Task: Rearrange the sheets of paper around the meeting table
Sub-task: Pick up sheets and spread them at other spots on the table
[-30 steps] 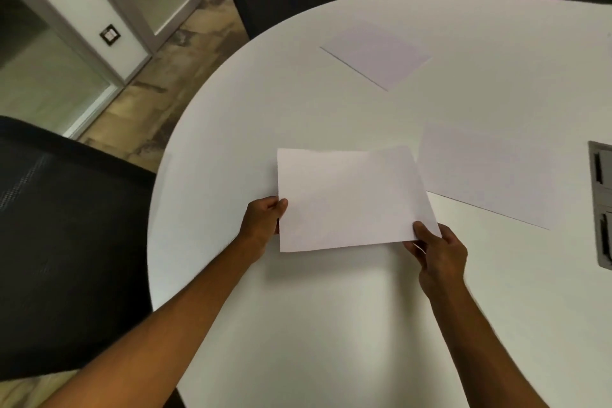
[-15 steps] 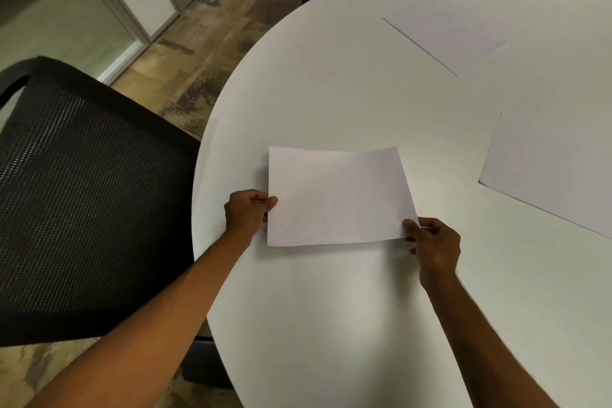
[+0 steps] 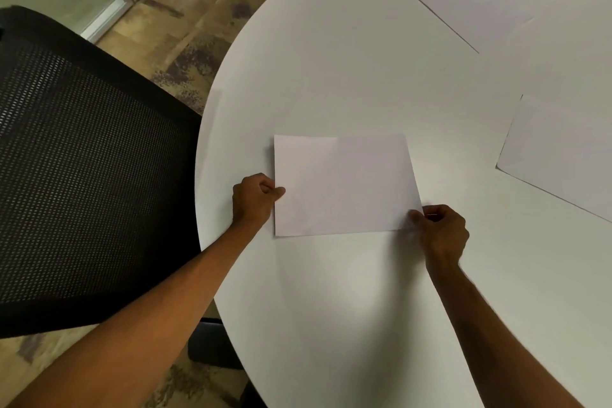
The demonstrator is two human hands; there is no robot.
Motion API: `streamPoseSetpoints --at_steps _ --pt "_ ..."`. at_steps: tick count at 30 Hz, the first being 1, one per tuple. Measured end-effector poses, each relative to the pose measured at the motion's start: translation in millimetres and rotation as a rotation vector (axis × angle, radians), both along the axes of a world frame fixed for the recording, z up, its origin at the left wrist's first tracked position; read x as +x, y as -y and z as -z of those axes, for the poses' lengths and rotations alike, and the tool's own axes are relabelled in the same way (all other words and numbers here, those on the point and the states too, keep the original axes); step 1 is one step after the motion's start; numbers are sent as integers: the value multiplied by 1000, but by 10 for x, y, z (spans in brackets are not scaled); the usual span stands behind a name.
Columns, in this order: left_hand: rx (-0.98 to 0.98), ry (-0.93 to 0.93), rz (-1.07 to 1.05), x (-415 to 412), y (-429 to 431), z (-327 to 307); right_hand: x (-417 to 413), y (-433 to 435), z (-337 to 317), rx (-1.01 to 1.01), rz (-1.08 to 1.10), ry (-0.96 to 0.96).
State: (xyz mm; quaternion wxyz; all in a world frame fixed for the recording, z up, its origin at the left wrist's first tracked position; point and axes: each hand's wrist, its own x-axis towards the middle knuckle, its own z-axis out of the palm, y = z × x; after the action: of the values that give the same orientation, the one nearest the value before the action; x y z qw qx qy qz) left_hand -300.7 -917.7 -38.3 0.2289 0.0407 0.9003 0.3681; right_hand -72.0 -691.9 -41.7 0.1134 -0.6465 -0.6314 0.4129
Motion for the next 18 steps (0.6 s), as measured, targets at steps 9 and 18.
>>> streamPoseSetpoints --at_steps 9,18 --pt "-17 -177 344 -33 146 47 38 100 54 154 -151 135" --pt "-73 -224 459 -47 124 29 123 89 82 182 -201 95"
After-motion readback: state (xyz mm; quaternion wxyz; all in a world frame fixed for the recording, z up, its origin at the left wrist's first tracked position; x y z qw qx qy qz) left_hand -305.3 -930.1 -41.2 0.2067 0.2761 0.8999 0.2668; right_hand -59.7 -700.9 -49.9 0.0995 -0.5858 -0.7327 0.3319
